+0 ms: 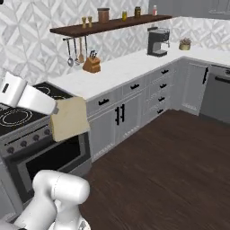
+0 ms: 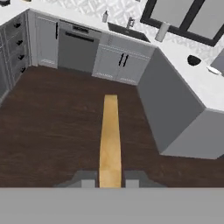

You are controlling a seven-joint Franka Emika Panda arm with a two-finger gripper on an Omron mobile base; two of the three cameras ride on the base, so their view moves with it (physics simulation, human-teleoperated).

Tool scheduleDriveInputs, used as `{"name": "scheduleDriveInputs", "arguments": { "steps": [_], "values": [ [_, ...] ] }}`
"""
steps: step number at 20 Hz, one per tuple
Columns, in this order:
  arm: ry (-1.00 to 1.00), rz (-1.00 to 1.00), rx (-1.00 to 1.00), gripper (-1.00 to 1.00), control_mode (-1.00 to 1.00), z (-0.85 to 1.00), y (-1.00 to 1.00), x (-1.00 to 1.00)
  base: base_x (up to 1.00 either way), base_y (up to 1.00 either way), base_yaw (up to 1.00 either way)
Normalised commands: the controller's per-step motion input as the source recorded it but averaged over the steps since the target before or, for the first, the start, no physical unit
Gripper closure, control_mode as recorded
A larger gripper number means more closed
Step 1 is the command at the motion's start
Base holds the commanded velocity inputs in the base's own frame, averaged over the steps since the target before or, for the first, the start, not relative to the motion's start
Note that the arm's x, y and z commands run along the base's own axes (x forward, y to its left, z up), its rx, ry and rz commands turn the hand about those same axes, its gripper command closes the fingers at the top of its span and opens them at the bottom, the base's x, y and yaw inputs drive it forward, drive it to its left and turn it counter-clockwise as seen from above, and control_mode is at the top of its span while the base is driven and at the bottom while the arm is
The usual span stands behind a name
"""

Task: Start the toaster. Once the lever pops up, take the bread to the plate on the dining counter.

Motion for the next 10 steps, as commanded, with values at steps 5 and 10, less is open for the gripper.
{"name": "scheduleDriveInputs", "arguments": {
  "steps": [5,10],
  "values": [
    [0.00,0.00,0.00,1.00,1.00,0.00,0.00,0.00,0.17,-1.00,-0.52],
    [0.00,0.00,0.00,1.00,1.00,0.00,0.00,0.00,0.25,-1.00,-0.51]
  ]
}}
